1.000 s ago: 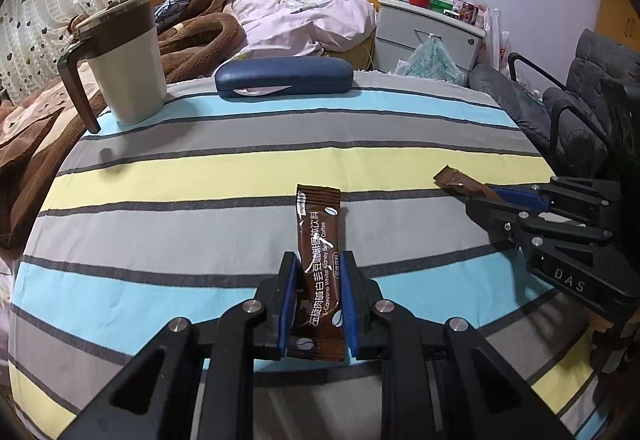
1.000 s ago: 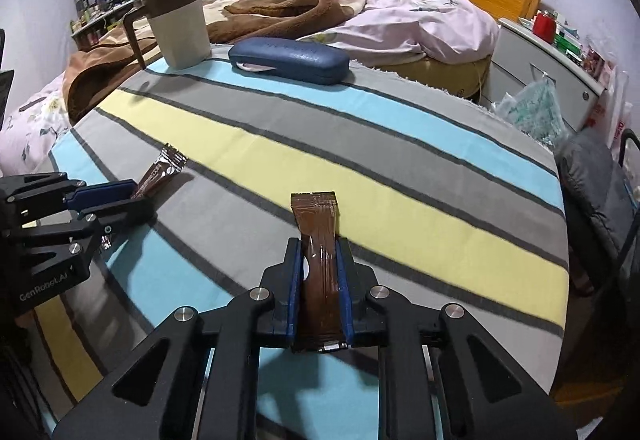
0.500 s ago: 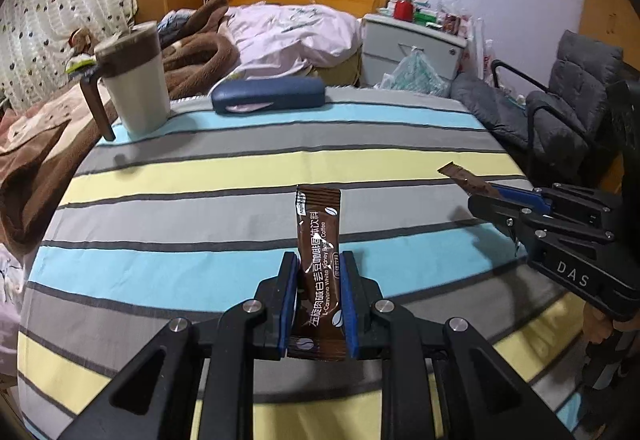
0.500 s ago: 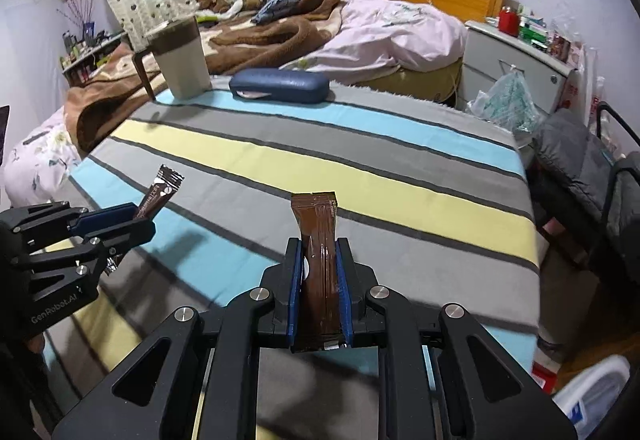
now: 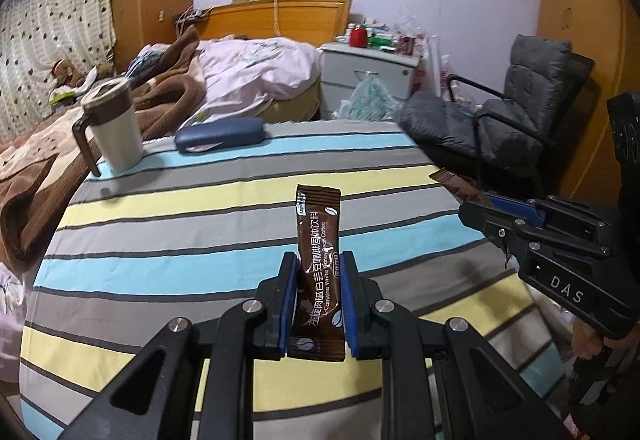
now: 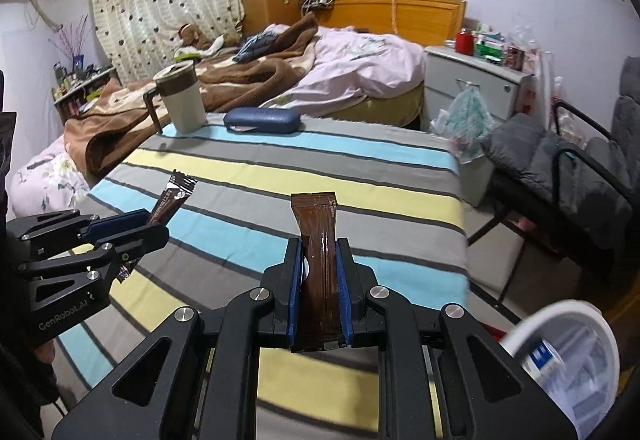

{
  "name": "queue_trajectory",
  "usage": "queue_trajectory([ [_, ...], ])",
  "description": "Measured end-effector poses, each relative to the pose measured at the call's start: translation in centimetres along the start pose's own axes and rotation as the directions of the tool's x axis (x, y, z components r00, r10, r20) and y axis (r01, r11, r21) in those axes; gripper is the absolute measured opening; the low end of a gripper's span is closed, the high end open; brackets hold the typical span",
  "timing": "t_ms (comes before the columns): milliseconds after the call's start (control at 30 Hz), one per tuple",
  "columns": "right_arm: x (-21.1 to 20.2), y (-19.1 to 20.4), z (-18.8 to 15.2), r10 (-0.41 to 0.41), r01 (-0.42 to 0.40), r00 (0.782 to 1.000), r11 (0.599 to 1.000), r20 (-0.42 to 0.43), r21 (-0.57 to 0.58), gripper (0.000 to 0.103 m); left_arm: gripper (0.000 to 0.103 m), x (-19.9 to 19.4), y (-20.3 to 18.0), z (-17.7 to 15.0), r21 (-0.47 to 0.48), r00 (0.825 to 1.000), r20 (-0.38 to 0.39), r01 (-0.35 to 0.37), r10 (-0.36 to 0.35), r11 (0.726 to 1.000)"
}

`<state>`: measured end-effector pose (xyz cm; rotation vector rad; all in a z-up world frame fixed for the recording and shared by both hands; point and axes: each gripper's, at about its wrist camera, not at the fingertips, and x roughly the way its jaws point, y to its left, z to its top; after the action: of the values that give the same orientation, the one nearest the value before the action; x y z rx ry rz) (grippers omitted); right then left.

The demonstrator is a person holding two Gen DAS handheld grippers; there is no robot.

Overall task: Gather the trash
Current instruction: 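Carry both sachets over the wastebasket and open both tools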

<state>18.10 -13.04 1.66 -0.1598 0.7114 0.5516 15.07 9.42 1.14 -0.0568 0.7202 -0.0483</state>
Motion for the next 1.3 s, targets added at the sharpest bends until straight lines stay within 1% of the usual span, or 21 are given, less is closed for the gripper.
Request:
queue_trajectory([
  [333,-3.5,-2.3,-1.6,-0.084,0.080,0.995,0.994,0.052,0.076,0.019,0.022,-2.2,-5.2,0.0,0.073,0.997,0.044,0.055,-0.059,0.996],
  [533,-5.5,-4.0,-2.8,-0.138,0.128,0.987,0.984,0.077,0.124,0.019,0.022,-2.8,-8.6,-0.1,0.117,0.993,0.051,0.099,-0.105,0.988],
  [767,-7.5,-5.9,-4.4,-0.198,0.180,0.976,0.968,0.088,0.177,0.019,0.022,-2.9,-12.7,-0.2,0.173,0.986,0.047,0.151,-0.162,0.973],
  [1067,-9.9,-9.1,-7.0,-0.295,0.271,0.954,0.927,0.057,0.261,0.019,0.022,-2.3,-17.9,-0.5,0.238,0.971,0.019,0.226,-0.237,0.945],
  [1200,-10.7,-10.6,-8.3,-0.347,0.325,0.937,0.901,0.029,0.288,0.019,0.022,-1.6,-20.1,-0.9,0.262,0.962,-0.011,0.265,-0.271,0.928],
  [1300,-10.8,-11.7,-9.2,-0.362,0.344,0.932,0.886,0.000,0.311,0.019,0.022,-0.9,-21.7,-1.3,0.275,0.957,-0.036,0.288,-0.289,0.917],
])
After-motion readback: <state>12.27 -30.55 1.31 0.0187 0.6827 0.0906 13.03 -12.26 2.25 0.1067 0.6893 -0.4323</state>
